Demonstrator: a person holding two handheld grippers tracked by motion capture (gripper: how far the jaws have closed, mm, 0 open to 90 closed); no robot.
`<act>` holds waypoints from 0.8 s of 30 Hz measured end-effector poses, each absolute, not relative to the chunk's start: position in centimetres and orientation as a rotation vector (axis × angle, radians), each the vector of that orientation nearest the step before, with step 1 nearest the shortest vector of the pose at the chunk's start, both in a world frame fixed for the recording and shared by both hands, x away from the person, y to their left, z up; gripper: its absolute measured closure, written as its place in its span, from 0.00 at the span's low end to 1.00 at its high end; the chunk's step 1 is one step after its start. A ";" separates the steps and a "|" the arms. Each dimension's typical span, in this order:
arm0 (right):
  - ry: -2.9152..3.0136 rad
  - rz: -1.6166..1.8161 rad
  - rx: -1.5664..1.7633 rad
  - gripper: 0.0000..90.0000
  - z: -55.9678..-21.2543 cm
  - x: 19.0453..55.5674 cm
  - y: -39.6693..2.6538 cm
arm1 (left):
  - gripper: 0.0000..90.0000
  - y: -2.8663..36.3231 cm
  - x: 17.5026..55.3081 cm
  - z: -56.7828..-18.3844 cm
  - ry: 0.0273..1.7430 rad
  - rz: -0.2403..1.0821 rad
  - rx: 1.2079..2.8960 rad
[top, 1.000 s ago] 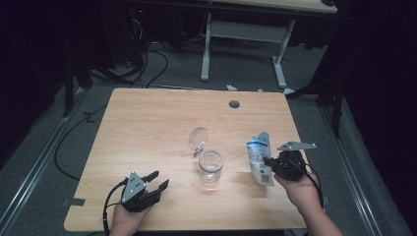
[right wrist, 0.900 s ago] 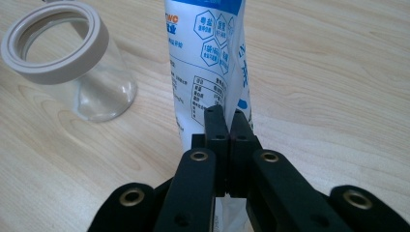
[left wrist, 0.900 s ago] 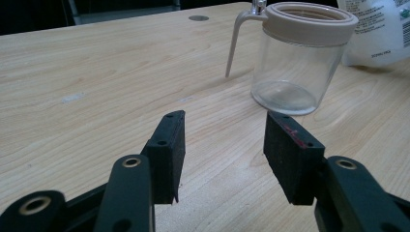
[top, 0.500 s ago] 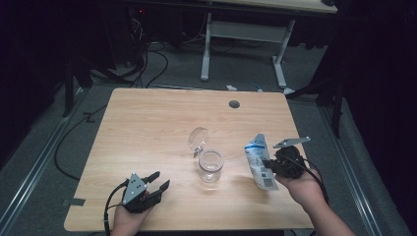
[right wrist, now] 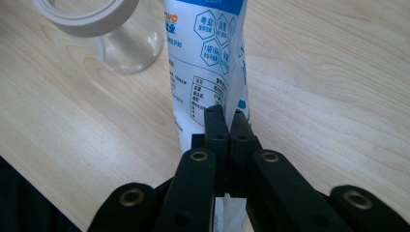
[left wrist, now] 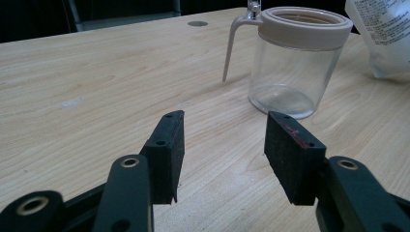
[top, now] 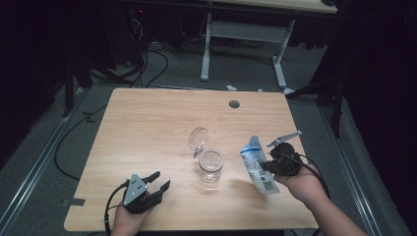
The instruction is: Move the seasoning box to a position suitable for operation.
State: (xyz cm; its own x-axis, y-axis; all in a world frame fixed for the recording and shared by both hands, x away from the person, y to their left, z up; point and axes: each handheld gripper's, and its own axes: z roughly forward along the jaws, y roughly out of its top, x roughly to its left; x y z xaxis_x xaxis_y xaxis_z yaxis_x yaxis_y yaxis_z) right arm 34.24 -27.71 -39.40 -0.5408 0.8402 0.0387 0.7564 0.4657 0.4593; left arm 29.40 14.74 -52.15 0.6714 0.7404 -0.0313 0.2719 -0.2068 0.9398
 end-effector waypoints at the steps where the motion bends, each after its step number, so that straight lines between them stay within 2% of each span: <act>1: 2.527 0.639 1.391 1.00 -39.4 34.3 -27.6 | 0.55 14.7 29.4 -52.1 0.810 0.528 1.776; 24: 2.665 0.427 1.410 1.00 -39.1 35.5 -27.0 | 0.55 14.5 29.3 -52.2 0.802 0.528 1.789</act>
